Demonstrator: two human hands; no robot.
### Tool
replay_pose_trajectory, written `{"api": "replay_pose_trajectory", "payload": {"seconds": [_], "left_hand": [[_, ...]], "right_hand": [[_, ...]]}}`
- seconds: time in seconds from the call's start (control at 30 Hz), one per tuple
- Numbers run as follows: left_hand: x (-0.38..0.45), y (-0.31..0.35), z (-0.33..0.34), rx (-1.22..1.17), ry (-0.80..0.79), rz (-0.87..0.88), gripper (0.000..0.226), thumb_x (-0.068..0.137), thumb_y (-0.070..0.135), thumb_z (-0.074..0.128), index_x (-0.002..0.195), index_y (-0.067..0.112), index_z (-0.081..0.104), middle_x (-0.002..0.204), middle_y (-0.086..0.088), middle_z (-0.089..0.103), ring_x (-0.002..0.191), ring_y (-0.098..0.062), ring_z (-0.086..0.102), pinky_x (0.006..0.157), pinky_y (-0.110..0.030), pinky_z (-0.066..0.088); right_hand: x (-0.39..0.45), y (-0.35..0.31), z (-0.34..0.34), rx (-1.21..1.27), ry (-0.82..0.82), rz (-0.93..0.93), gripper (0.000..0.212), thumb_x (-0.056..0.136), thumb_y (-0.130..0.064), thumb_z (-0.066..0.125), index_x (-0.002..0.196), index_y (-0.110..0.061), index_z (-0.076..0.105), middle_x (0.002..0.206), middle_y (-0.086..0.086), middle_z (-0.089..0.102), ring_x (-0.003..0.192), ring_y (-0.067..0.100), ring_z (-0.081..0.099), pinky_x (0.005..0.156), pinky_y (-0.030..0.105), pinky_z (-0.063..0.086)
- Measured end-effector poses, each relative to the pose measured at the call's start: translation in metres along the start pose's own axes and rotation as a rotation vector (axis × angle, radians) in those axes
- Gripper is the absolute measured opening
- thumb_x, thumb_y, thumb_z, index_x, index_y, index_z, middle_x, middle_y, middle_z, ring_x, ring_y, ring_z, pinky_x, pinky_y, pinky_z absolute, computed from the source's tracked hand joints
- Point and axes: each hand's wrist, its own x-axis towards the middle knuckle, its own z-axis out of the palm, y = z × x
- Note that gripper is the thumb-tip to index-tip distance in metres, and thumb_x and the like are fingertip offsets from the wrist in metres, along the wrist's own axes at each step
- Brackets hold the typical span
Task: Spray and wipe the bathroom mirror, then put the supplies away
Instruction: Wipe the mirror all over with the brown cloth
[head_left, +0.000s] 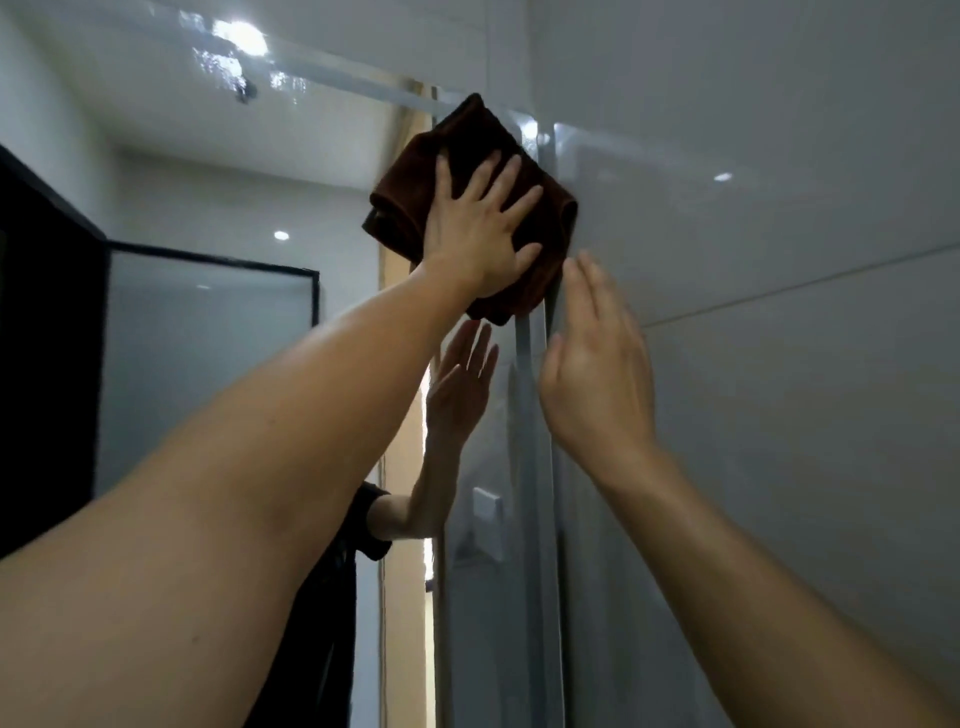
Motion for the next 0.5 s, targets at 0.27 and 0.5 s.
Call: {"api": "replay_pose_trajectory", "payload": {"seconds": [0.27,0.5], "left_hand": [[-0.147,0.061,0.025,-0.112,-0.099,0.116,0.073,0.094,0.061,0.016,0.159,0.03,0.004,0.167,-0.006,-0.004,0.154,-0.028,-0.002,0.116,-0.066,-0.007],[-0.291,0.12,0.048,-0.236,-0.135,0.154,0.077,0.1,0.055,0.031,0.159,0.019,-0.002,0.167,-0.007,-0.003,0.154,-0.028,-0.003,0.118,-0.064,-0.004]], "right_hand": [[-0.041,0.007,0.019,0.035,-0.034,0.066,0.06,0.101,-0.004,0.039,0.159,-0.009,0.024,0.167,0.008,0.021,0.155,0.02,0.018,0.127,0.039,0.018],[-0.111,0.019,0.029,0.055,-0.118,0.134,0.057,0.103,-0.007,0.036,0.159,-0.009,0.024,0.167,0.006,0.022,0.155,0.018,0.018,0.127,0.037,0.018]]}}
